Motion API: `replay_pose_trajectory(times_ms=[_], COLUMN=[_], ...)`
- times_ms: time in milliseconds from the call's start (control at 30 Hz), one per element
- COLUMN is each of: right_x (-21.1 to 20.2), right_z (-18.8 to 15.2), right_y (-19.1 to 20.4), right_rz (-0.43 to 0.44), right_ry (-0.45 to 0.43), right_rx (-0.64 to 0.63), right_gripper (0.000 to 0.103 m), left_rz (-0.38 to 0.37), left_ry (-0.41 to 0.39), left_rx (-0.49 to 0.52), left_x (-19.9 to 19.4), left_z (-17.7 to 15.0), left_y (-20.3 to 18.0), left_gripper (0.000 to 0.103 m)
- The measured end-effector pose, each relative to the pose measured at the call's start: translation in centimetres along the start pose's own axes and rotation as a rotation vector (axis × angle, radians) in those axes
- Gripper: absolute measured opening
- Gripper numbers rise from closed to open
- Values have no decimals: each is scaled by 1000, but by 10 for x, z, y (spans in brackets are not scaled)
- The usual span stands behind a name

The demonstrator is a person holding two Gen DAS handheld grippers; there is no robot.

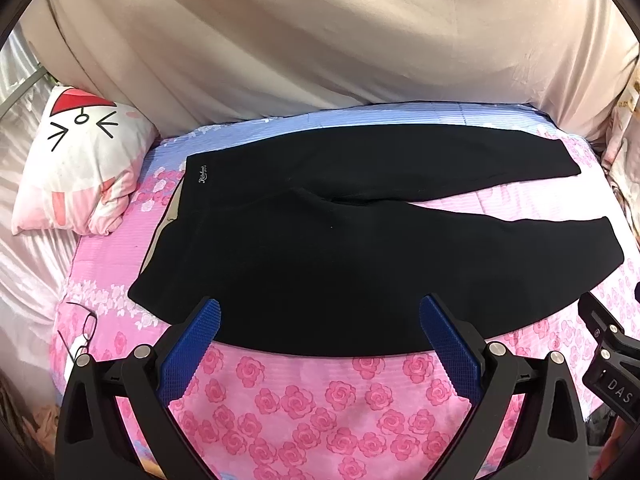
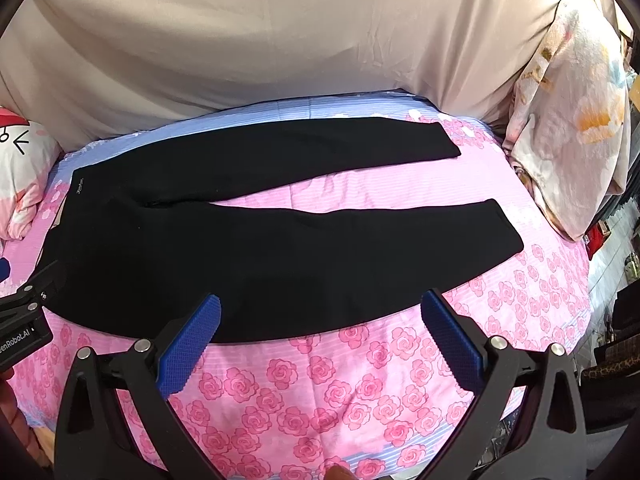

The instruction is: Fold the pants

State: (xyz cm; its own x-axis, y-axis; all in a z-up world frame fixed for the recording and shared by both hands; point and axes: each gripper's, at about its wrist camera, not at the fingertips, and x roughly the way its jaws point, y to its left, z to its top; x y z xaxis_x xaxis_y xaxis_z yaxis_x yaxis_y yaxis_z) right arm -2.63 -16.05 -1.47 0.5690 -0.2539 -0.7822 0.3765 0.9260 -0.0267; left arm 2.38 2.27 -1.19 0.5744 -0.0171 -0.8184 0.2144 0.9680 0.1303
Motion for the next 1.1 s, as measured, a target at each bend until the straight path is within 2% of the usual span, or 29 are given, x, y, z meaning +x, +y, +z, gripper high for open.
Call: replay_pose_trajectory(times_ms=[1100], right_x=[-6], right_z=[3], right_y=[-7], right_rz=[23], right_ry=[-27], right_rx=[4], right_gripper=[98], left_rz=[28], left_ry=[-20], left_rx=[-16], left_x=[-16], left_z=[-2], left_y=[-4], left_gripper=[98])
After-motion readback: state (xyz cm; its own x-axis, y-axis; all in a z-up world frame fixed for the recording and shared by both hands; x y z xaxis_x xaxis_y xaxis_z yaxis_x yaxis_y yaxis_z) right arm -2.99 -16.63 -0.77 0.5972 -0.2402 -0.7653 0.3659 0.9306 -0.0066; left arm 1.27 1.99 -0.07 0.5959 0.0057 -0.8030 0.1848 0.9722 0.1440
